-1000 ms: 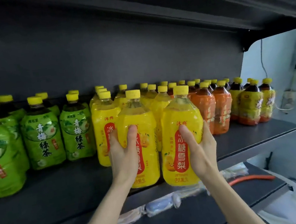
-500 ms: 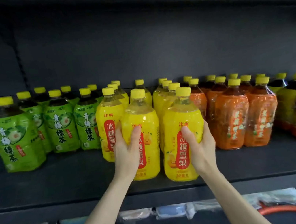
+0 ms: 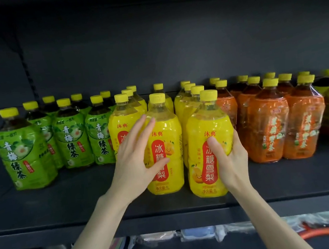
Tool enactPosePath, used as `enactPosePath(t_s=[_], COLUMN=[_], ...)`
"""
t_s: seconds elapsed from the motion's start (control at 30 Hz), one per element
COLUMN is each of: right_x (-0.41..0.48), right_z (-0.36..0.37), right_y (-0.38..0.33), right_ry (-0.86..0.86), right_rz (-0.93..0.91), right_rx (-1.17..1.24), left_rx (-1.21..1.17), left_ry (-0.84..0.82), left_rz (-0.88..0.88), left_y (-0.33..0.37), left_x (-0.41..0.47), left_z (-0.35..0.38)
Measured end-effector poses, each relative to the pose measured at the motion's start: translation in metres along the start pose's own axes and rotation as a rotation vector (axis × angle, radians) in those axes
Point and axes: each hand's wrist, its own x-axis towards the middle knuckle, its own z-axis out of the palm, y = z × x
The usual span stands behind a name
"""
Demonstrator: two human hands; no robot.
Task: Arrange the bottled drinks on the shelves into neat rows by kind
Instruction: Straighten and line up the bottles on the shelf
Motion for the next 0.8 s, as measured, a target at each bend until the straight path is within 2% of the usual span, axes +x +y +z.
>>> enactPosePath(t_s=[0.23, 0.5, 0.63, 0.7, 0.8], right_x=[0.0, 0.0, 0.0, -0.001, -0.002], right_z=[-0.001, -0.001, -0.002, -0.001, 0.0], right_y=[0.001, 0.001, 0.002, 0.001, 0.002], right_ry=[-0.01, -0.022, -0.021, -0.014, 0.022], right_rz=[-0.008, -0.002, 0.004, 0.007, 0.017], right_rx=[0.014, 0.022, 0.015, 0.008, -0.001], left_rx=[0.405, 0.732, 0.811, 0.747, 0.531], left_ry=[0.037, -0.025, -0.068, -0.001, 0.297], left_rz=[0.058, 0.028, -0.002, -0.002, -0.087], left_y=[-0.016, -0.024, -0.022, -0.027, -0.038], left_x=[0.028, 0.052, 0.056, 0.05, 0.031], left_z=[0.022, 0.04, 0.044, 0.043, 0.037])
